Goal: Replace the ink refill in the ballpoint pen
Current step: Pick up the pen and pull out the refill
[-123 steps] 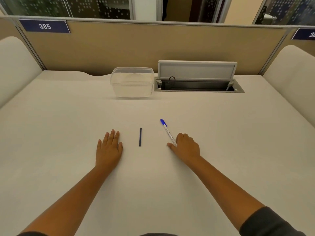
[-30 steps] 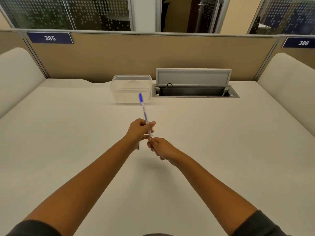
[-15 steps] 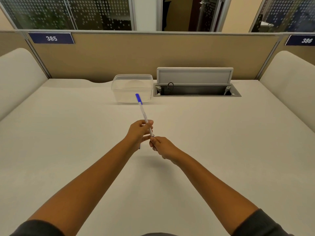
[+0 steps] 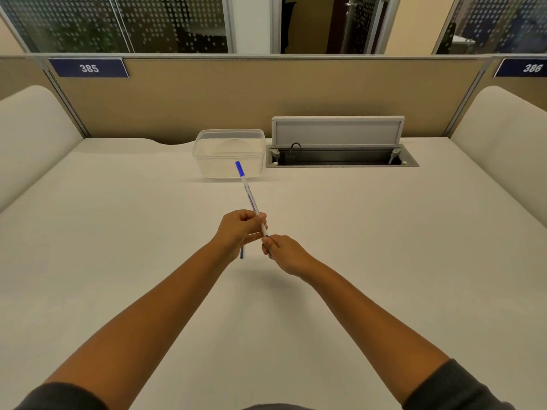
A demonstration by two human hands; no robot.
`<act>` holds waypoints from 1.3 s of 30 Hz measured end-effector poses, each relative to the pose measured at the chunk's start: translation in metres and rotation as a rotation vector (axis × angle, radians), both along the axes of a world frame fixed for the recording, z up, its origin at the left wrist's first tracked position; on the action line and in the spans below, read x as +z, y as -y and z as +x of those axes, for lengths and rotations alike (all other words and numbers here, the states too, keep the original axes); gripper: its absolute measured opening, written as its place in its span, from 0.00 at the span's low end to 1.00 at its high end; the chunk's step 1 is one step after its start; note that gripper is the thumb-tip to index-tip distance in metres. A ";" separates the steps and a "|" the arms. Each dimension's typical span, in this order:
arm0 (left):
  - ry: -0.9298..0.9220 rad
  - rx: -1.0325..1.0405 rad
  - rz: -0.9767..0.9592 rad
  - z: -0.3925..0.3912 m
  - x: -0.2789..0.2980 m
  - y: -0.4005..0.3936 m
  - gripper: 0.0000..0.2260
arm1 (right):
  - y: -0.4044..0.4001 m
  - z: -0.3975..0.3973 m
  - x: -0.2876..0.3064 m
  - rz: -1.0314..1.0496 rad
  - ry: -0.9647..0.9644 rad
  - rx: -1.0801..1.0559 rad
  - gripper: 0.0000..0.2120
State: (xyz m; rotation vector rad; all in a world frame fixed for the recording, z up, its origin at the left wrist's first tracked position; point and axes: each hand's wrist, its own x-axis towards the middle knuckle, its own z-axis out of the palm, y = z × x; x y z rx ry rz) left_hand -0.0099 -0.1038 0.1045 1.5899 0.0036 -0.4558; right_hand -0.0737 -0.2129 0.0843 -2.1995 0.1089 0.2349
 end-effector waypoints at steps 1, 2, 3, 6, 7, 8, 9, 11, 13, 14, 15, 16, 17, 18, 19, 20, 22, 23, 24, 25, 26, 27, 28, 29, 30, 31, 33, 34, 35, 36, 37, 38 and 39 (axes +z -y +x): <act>-0.002 0.037 0.018 0.000 0.000 0.001 0.06 | -0.002 0.000 0.001 -0.021 0.006 0.007 0.17; -0.007 0.073 0.037 -0.001 0.000 0.003 0.08 | -0.003 0.000 0.002 -0.039 0.008 0.012 0.17; -0.017 0.097 0.044 -0.001 0.000 0.004 0.09 | -0.004 0.000 0.002 -0.049 0.004 0.017 0.17; -0.059 0.044 0.049 -0.002 0.003 0.005 0.12 | -0.004 0.000 0.003 -0.020 -0.036 0.024 0.17; -0.089 0.013 0.015 -0.002 0.004 0.004 0.14 | -0.004 0.000 0.002 -0.002 -0.050 0.028 0.17; -0.120 -0.011 -0.029 -0.002 0.006 0.003 0.16 | -0.003 -0.001 0.001 0.005 -0.064 0.034 0.17; -0.140 -0.026 -0.072 -0.001 0.006 0.002 0.16 | -0.002 -0.001 0.000 0.002 -0.077 0.040 0.17; -0.128 -0.043 -0.090 -0.001 0.006 -0.001 0.14 | -0.003 -0.003 -0.002 0.000 -0.101 0.036 0.17; -0.093 -0.024 -0.069 -0.001 0.004 -0.002 0.12 | -0.003 -0.004 -0.001 0.016 -0.111 0.026 0.17; -0.084 -0.002 -0.061 -0.001 0.003 -0.002 0.11 | -0.003 -0.004 0.000 0.023 -0.113 0.024 0.17; -0.085 0.021 -0.057 -0.001 0.002 -0.002 0.10 | -0.003 -0.005 0.001 0.031 -0.116 0.023 0.17; -0.094 0.040 -0.049 -0.001 0.002 -0.002 0.09 | -0.003 -0.005 0.002 0.037 -0.120 0.022 0.17; -0.107 0.053 -0.038 0.000 0.002 -0.002 0.08 | -0.004 -0.005 0.003 0.041 -0.124 0.023 0.17; -0.119 0.057 -0.031 0.001 0.002 -0.002 0.06 | -0.004 -0.006 0.004 0.042 -0.127 0.024 0.16; -0.131 0.058 -0.031 0.002 0.002 -0.002 0.05 | -0.004 -0.006 0.004 0.045 -0.126 0.020 0.16; -0.140 0.064 -0.036 0.002 0.003 -0.002 0.05 | -0.004 -0.006 0.004 0.052 -0.121 0.006 0.16; -0.160 0.098 -0.080 0.001 0.004 -0.002 0.05 | -0.004 -0.005 0.004 0.092 -0.116 -0.057 0.17; -0.178 0.117 -0.135 0.002 0.004 -0.002 0.04 | -0.004 -0.004 0.005 0.136 -0.118 -0.107 0.17; -0.196 0.132 -0.202 0.002 0.004 -0.002 0.03 | -0.003 -0.003 0.006 0.212 -0.126 -0.173 0.18; -0.210 0.140 -0.267 0.002 0.005 -0.002 0.04 | -0.003 -0.001 0.007 0.319 -0.139 -0.253 0.19; -0.219 0.146 -0.315 0.002 0.005 -0.002 0.06 | -0.003 0.000 0.010 0.444 -0.151 -0.334 0.20; -0.223 0.153 -0.341 0.001 0.005 0.000 0.09 | -0.002 0.002 0.012 0.556 -0.154 -0.403 0.20; -0.223 0.171 -0.348 0.000 0.005 0.002 0.11 | -0.002 0.004 0.014 0.629 -0.151 -0.450 0.20; -0.222 0.198 -0.346 -0.001 0.005 0.004 0.12 | -0.002 0.006 0.016 0.660 -0.147 -0.475 0.19; -0.222 0.232 -0.341 -0.002 0.005 0.007 0.13 | -0.003 0.007 0.018 0.664 -0.144 -0.485 0.19; -0.227 0.266 -0.341 -0.001 0.005 0.008 0.13 | -0.005 0.008 0.018 0.645 -0.135 -0.486 0.18; -0.259 0.309 -0.361 0.002 0.006 0.009 0.12 | -0.007 0.011 0.015 0.560 -0.093 -0.478 0.17; -0.278 0.314 -0.371 0.003 0.006 0.010 0.12 | -0.007 0.011 0.013 0.495 -0.050 -0.463 0.17; -0.297 0.314 -0.376 0.004 0.004 0.010 0.11 | -0.006 0.011 0.010 0.404 0.013 -0.437 0.17; -0.317 0.314 -0.374 0.003 0.003 0.011 0.10 | -0.006 0.010 0.006 0.304 0.091 -0.404 0.17; -0.336 0.321 -0.371 0.002 0.002 0.012 0.08 | -0.005 0.007 0.002 0.210 0.175 -0.373 0.16; -0.348 0.340 -0.373 0.002 0.001 0.010 0.06 | -0.004 0.003 -0.001 0.128 0.253 -0.353 0.15; -0.352 0.376 -0.385 0.004 0.001 0.005 0.06 | -0.001 -0.002 -0.005 0.045 0.322 -0.345 0.14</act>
